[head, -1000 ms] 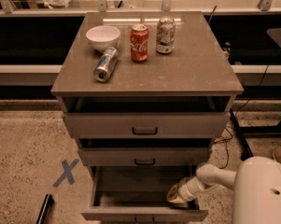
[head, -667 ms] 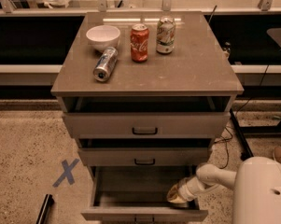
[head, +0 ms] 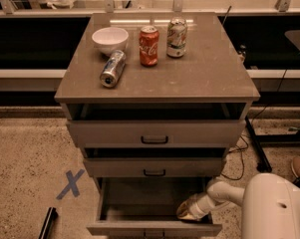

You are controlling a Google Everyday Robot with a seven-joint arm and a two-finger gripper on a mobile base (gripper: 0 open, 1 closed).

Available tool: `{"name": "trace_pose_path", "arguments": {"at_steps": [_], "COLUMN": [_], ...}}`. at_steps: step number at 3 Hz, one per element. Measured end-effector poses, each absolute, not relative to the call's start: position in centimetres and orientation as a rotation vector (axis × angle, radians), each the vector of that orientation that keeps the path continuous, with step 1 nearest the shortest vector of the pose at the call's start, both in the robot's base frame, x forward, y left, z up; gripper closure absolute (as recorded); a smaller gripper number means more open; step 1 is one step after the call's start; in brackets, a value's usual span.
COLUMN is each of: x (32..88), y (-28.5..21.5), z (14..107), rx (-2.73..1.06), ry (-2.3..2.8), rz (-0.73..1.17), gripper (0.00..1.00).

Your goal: Open bottom drawer

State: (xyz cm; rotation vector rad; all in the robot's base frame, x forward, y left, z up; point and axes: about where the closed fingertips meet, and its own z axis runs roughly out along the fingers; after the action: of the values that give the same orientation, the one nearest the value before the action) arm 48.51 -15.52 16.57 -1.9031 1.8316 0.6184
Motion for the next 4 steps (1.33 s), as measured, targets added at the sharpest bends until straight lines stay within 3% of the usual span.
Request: {"name": "trace_pose_path", "arguments": {"at_steps": [2,4], "x": [47.3,42.2], "y": [-15.5,-15.2], "z": [14.5,16.8], "rx": [-1.876,-1.907], "ry": [1.738,1.601], "rz": [0.719,0.910], "gripper": [1.00,1.00]}}
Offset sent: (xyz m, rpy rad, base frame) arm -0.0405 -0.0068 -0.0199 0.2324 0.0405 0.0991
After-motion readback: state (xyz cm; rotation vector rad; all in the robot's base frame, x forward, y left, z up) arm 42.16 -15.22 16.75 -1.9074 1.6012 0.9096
